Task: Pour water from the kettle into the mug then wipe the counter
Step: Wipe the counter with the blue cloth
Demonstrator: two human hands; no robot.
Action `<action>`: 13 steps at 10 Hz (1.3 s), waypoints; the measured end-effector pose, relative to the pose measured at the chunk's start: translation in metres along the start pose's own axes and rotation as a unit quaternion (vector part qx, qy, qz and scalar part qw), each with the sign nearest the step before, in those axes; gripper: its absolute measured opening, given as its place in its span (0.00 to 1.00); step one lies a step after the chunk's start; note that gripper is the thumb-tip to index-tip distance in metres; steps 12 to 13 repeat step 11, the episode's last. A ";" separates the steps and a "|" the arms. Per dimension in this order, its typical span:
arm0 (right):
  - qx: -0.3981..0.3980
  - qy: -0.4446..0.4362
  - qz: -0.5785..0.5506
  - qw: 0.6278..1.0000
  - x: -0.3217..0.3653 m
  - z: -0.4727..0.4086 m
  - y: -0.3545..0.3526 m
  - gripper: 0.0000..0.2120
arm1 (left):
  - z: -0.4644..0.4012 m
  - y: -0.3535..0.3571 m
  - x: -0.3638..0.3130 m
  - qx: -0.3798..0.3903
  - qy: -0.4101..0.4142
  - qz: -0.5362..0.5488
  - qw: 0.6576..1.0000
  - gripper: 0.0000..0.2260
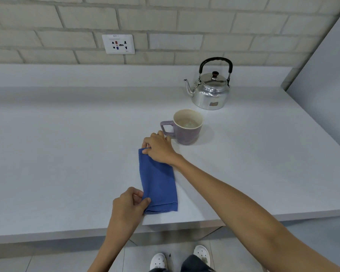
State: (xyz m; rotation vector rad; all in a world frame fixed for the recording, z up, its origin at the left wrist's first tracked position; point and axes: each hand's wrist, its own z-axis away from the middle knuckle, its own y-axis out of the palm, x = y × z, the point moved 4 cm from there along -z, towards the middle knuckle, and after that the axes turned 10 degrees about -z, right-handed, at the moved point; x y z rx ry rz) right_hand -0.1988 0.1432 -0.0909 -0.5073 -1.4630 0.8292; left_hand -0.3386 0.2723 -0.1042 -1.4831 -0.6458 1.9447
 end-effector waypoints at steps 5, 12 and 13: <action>0.017 -0.019 -0.077 0.997 0.042 -0.033 0.033 0.07 | -0.013 -0.032 0.022 -0.086 -0.076 -0.029 0.993 0.13; 0.165 -0.110 -0.005 0.980 0.020 -0.005 0.050 0.25 | -0.016 0.028 0.001 -0.014 0.039 -0.354 0.934 0.48; 0.165 -0.110 -0.005 0.980 0.020 -0.005 0.050 0.25 | -0.016 0.028 0.001 -0.014 0.039 -0.354 0.934 0.48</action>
